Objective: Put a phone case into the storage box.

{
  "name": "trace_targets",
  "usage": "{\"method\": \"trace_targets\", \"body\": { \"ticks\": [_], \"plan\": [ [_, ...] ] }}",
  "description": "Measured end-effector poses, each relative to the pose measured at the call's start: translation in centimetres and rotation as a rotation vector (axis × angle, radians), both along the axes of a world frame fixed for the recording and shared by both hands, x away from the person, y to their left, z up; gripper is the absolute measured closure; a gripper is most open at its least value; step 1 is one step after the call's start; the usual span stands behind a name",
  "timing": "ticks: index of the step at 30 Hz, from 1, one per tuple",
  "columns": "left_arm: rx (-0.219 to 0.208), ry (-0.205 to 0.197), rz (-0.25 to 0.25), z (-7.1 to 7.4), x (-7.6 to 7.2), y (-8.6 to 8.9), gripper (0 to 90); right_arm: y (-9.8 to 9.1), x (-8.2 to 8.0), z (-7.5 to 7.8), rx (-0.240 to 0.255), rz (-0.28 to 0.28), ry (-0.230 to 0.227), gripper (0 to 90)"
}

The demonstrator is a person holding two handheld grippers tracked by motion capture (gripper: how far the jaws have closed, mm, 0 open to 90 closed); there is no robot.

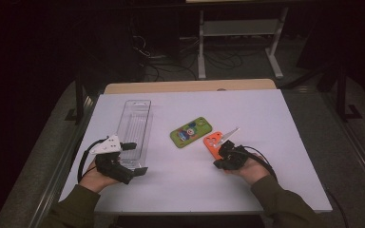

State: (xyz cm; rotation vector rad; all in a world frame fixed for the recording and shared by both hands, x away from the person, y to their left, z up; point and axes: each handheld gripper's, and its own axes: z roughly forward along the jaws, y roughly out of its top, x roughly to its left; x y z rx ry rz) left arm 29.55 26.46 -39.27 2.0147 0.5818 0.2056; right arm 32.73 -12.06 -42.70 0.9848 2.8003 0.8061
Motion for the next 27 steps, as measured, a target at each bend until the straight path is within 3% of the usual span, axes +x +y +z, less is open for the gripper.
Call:
{"method": "trace_targets", "body": {
  "ticks": [9,15,18,19,20,21,22,23,25,26,27],
  "plan": [
    [-0.002,-0.003,0.003,0.0,0.0,0.0,0.0,-2.0,0.2,0.1,-0.020,-0.053,-0.003,88.9],
    [0.003,-0.002,-0.003,0.0,0.0,0.0,0.0,-2.5,0.1,0.2,0.009,-0.063,-0.004,88.1],
    [0.003,-0.003,-0.003,0.0,0.0,0.0,0.0,-2.9,-0.4,1.1,0.069,-0.085,-0.031,73.4],
    [0.003,-0.003,-0.003,0.0,0.0,0.0,0.0,-2.9,-0.4,1.1,0.069,-0.085,-0.031,73.4],
    [0.010,-0.008,-0.009,0.0,0.0,0.0,0.0,-3.3,-1.0,1.5,0.114,-0.109,-0.047,62.8],
    [0.010,-0.008,-0.009,0.0,0.0,0.0,0.0,-3.3,-1.0,1.5,0.114,-0.109,-0.047,62.8],
    [0.010,-0.011,-0.009,0.0,0.0,0.0,0.0,-3.8,-1.5,1.7,0.145,-0.121,-0.071,51.4],
    [0.010,-0.011,-0.009,0.0,0.0,0.0,0.0,-3.8,-1.5,1.7,0.145,-0.121,-0.071,51.4],
    [0.005,-0.008,-0.007,0.1,0.0,0.0,0.0,-4.3,-2.2,2.0,0.185,-0.132,-0.095,41.6],
    [0.003,-0.010,-0.006,0.0,0.0,0.1,0.0,-4.7,-3.1,2.0,0.212,-0.144,-0.156,29.1],
    [0.003,-0.010,-0.006,0.0,0.0,0.1,0.0,-4.9,-3.4,2.0,0.221,-0.142,-0.184,26.3]
  ]
}}
